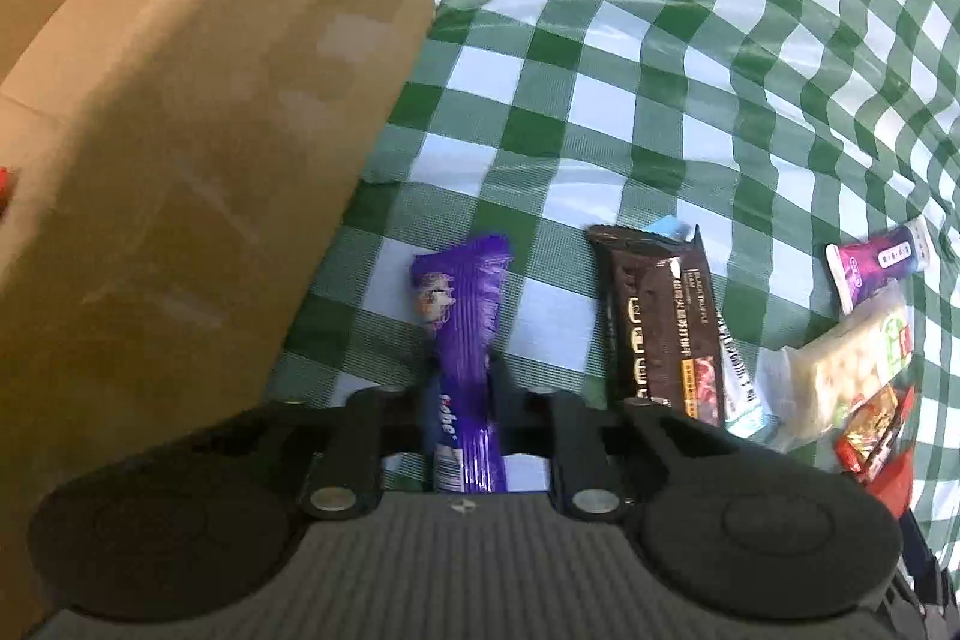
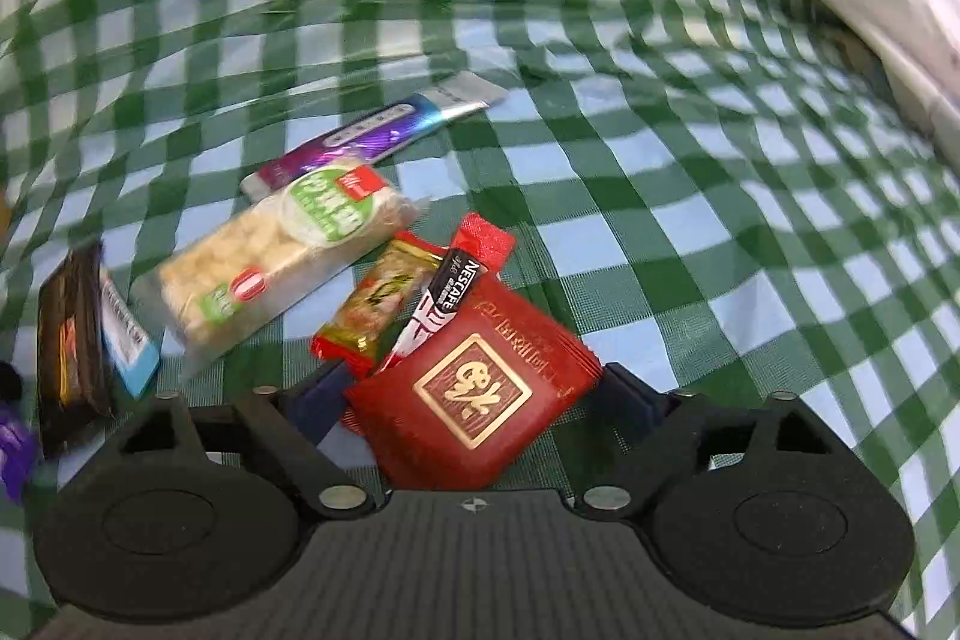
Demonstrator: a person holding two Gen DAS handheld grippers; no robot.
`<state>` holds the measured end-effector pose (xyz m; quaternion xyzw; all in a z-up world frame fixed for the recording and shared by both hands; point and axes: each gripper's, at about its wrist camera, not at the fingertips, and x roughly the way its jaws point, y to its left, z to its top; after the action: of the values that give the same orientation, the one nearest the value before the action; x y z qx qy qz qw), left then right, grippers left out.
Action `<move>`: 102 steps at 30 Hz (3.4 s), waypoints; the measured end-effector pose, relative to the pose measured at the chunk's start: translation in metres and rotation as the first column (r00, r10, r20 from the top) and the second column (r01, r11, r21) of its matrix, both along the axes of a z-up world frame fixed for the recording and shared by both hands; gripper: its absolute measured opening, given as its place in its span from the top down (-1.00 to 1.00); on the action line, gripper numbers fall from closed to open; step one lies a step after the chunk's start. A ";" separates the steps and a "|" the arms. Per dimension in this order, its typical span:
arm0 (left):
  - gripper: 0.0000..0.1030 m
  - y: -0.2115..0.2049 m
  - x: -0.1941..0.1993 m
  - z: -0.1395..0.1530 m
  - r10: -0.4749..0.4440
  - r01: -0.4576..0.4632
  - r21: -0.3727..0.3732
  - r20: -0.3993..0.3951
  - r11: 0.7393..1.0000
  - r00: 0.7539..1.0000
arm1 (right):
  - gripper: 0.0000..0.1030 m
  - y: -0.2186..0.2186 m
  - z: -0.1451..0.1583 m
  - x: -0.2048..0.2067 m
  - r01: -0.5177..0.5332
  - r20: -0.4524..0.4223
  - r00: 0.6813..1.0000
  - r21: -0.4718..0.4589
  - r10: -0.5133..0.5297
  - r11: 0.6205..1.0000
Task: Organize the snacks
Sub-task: 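Grasp the purple chocolate bar with the left tool while the right tool grasps the red square packet, then carry both snacks over the box and open both tools to drop them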
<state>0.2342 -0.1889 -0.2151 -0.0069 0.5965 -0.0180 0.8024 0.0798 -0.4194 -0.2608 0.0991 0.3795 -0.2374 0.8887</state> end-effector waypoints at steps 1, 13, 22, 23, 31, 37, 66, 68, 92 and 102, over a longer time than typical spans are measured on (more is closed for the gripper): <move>0.71 0.001 -0.001 0.001 -0.008 0.008 0.002 -0.001 1.000 1.000 | -0.65 0.000 0.001 -0.003 0.001 0.001 1.000 0.000 -0.001 1.000; 0.72 0.019 -0.089 0.093 -0.203 0.216 -0.092 0.134 0.972 0.970 | -0.62 0.036 0.083 -0.067 0.008 0.167 0.986 0.003 -0.008 1.000; 0.72 0.087 -0.190 0.161 -0.268 0.285 -0.062 0.199 0.956 0.943 | -0.62 0.120 0.159 -0.155 -0.114 0.279 0.954 -0.001 0.109 0.994; 0.72 0.101 -0.202 0.166 -0.266 0.281 -0.051 0.204 0.958 0.942 | -0.63 0.132 0.165 -0.166 -0.138 0.286 0.950 0.009 0.129 0.990; 0.72 0.222 -0.284 0.195 -0.204 0.204 0.028 0.243 0.979 0.948 | -0.63 0.234 0.188 -0.232 -0.302 0.278 0.922 0.086 0.269 0.949; 0.72 0.279 -0.326 0.208 -0.152 0.156 0.010 0.289 0.988 0.945 | -0.63 0.296 0.195 -0.257 -0.385 0.251 0.903 0.120 0.347 0.915; 0.72 0.329 -0.340 0.210 -0.103 0.134 -0.074 0.329 0.988 0.939 | -0.63 0.347 0.214 -0.269 -0.430 0.190 0.887 0.000 0.422 0.903; 0.72 0.331 -0.331 0.211 -0.101 0.132 -0.074 0.330 0.989 0.939 | -0.63 0.347 0.215 -0.262 -0.429 0.188 0.886 -0.010 0.423 0.903; 0.72 0.301 -0.141 0.191 -0.125 0.128 0.011 0.311 0.992 0.942 | -0.63 0.334 0.206 -0.077 -0.492 0.176 0.853 -0.040 0.491 0.870; 0.72 0.289 -0.079 0.147 -0.150 0.137 0.071 0.255 0.988 0.955 | -0.64 0.336 0.176 -0.008 -0.519 0.145 0.841 -0.056 0.521 0.853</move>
<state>0.1553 0.0999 -0.0677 0.0598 0.4853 -0.0613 0.8701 0.0716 -0.0836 -0.0849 0.0040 0.3202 0.0179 0.9472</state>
